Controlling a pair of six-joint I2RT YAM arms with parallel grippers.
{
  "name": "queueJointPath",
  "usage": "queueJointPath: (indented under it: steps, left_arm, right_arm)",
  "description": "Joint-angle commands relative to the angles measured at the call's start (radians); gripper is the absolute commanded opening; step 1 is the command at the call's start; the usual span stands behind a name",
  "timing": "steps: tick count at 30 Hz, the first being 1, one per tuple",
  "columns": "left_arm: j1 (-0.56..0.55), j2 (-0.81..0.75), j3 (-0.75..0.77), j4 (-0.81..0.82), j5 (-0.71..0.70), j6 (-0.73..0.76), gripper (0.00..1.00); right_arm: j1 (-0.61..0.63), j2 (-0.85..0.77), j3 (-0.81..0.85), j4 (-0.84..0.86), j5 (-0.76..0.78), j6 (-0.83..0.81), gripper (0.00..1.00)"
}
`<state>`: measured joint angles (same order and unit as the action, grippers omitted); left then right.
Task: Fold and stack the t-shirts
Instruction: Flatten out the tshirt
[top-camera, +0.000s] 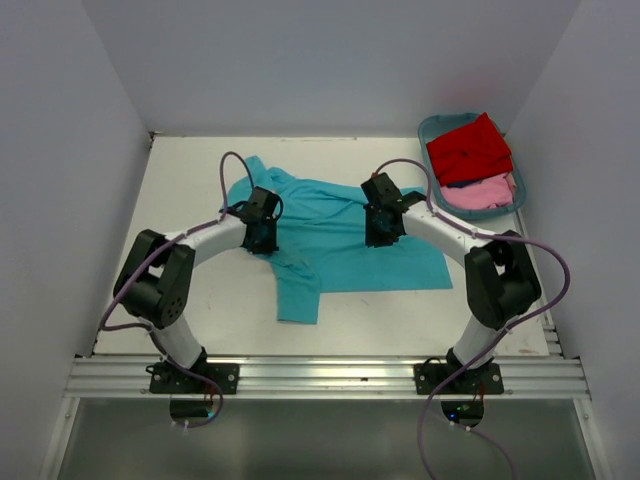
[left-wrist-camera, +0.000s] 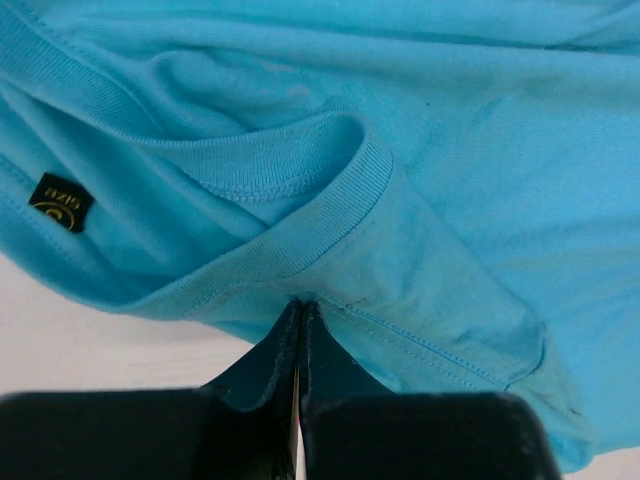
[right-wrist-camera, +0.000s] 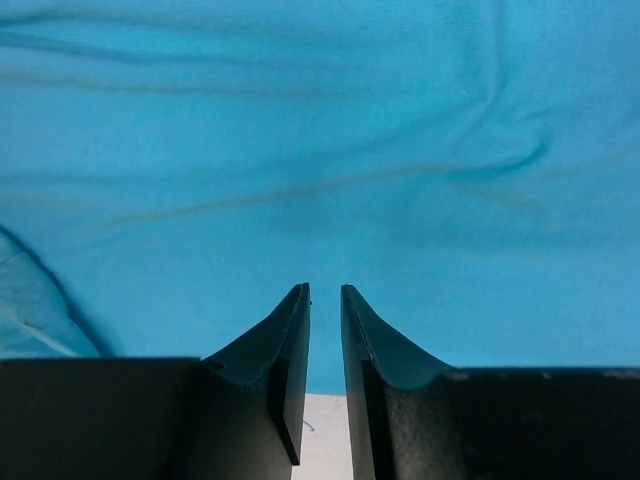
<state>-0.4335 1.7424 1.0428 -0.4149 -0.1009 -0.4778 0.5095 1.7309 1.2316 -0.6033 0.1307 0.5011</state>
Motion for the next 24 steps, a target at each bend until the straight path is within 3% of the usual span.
queueJointPath:
  steps: [1,9,19,24]
  left_arm:
    - [-0.001,-0.122,-0.016,-0.045,-0.062,-0.021,0.0]
    - [-0.001,-0.259,-0.062,-0.119,-0.088,-0.038,0.0]
    - [-0.001,-0.371,-0.248,-0.133,-0.106,-0.087,0.0]
    - [-0.001,-0.365,-0.274,-0.11,-0.108,-0.096,0.0]
  right_arm:
    - [0.003,-0.021,-0.004,0.031,-0.005,0.005,0.23]
    - [0.001,0.019,0.0,0.027,0.009,-0.001,0.2]
    - [0.001,0.127,0.0,0.034,0.001,0.007,0.14]
    - [0.001,0.159,-0.017,0.043,-0.009,0.017,0.02]
